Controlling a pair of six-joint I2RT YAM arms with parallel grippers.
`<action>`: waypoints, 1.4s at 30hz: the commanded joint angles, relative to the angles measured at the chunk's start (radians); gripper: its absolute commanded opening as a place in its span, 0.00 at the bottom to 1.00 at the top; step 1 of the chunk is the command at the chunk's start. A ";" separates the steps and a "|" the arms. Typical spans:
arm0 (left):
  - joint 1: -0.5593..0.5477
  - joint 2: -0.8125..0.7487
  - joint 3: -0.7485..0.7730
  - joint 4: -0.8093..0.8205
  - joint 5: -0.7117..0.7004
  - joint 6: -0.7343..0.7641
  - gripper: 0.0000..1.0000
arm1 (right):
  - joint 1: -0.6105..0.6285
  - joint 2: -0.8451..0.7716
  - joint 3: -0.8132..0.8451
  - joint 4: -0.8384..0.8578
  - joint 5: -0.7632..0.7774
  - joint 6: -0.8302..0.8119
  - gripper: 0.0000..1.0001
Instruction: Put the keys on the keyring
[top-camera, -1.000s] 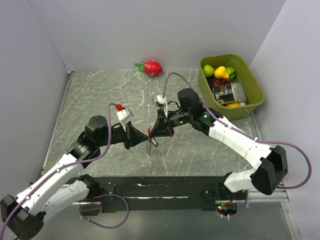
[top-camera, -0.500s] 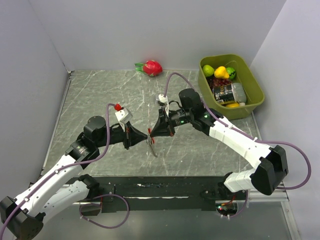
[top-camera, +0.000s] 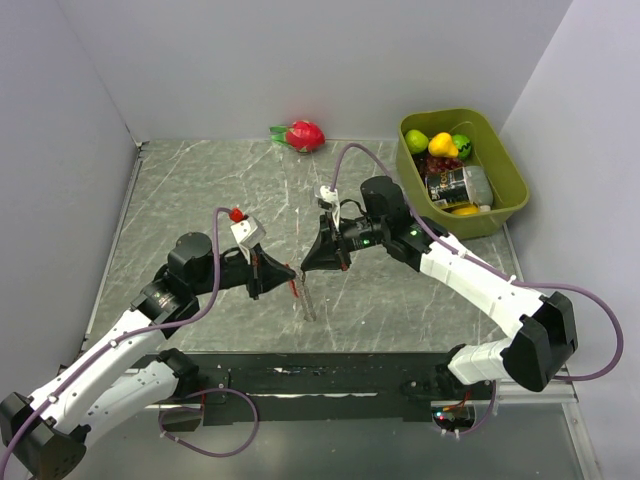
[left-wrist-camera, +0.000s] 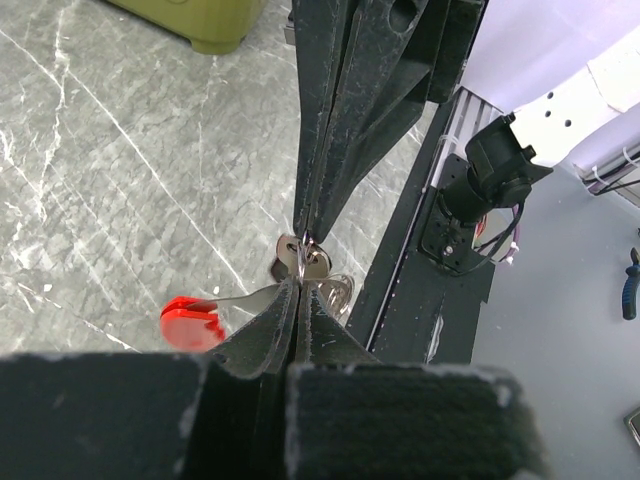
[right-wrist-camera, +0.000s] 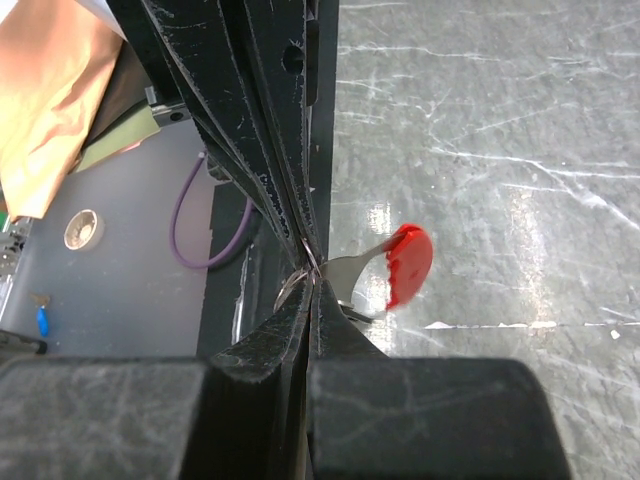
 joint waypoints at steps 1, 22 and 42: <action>-0.008 -0.018 0.048 0.035 0.029 0.010 0.01 | -0.010 0.003 0.005 0.029 0.016 0.003 0.00; -0.010 -0.107 -0.041 0.219 -0.022 -0.057 0.01 | -0.032 0.006 -0.052 0.076 -0.110 -0.005 0.11; -0.016 -0.128 -0.155 0.532 0.003 -0.120 0.01 | -0.052 -0.215 -0.158 0.400 -0.072 0.162 0.85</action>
